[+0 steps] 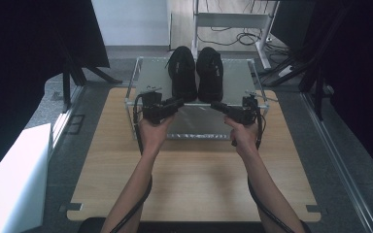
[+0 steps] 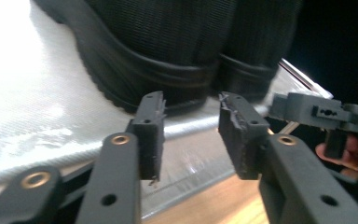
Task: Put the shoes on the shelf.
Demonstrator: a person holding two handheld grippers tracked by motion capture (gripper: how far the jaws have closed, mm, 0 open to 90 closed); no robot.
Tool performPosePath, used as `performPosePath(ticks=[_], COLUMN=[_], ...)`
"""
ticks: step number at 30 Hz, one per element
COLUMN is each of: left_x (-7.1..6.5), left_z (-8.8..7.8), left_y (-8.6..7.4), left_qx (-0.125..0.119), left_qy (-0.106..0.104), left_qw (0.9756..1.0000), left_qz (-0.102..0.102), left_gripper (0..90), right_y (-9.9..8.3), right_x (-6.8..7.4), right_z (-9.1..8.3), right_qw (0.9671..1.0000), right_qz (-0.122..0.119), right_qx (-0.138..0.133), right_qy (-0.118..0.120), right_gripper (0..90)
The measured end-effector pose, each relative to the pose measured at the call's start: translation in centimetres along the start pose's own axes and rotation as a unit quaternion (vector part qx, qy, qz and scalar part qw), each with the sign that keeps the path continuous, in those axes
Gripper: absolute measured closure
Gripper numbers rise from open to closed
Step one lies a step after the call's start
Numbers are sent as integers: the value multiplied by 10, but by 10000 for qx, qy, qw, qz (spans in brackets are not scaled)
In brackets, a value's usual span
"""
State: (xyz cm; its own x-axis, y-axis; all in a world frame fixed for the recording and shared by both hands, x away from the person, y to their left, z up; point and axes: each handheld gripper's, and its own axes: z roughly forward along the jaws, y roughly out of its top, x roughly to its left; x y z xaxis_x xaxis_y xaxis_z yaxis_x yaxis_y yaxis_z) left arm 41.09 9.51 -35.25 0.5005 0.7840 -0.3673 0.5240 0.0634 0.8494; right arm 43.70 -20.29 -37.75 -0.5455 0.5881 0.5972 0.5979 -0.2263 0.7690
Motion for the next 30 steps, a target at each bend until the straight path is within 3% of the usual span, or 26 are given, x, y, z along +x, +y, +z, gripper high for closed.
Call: performPosePath(ticks=[8,13,19,23,30], left_x=[-5,-2,-1,0,0], left_z=[-1,-2,-8,-13,-16], left_y=[-18,-27,-37,-43,-56], left_qx=[128,252,401,414,602], left_qy=[21,-44,164,260,537], left_qw=[9992,9993,9982,9977,9930], left_qz=[370,266,409,469,858], left_gripper=[384,267,145,120,36], right_y=[-7,-15,-25,-30,-41], right_x=[5,6,4,4,4], right_z=[-10,-16,-22,-26,-30], right_qw=[9991,9974,9950,9932,9871], right_qz=[-416,-689,-941,-1083,-1443], right_qx=[95,177,252,311,542], right_qy=[-62,-110,-235,-305,-431], right_gripper=[520,452,374,319,214])
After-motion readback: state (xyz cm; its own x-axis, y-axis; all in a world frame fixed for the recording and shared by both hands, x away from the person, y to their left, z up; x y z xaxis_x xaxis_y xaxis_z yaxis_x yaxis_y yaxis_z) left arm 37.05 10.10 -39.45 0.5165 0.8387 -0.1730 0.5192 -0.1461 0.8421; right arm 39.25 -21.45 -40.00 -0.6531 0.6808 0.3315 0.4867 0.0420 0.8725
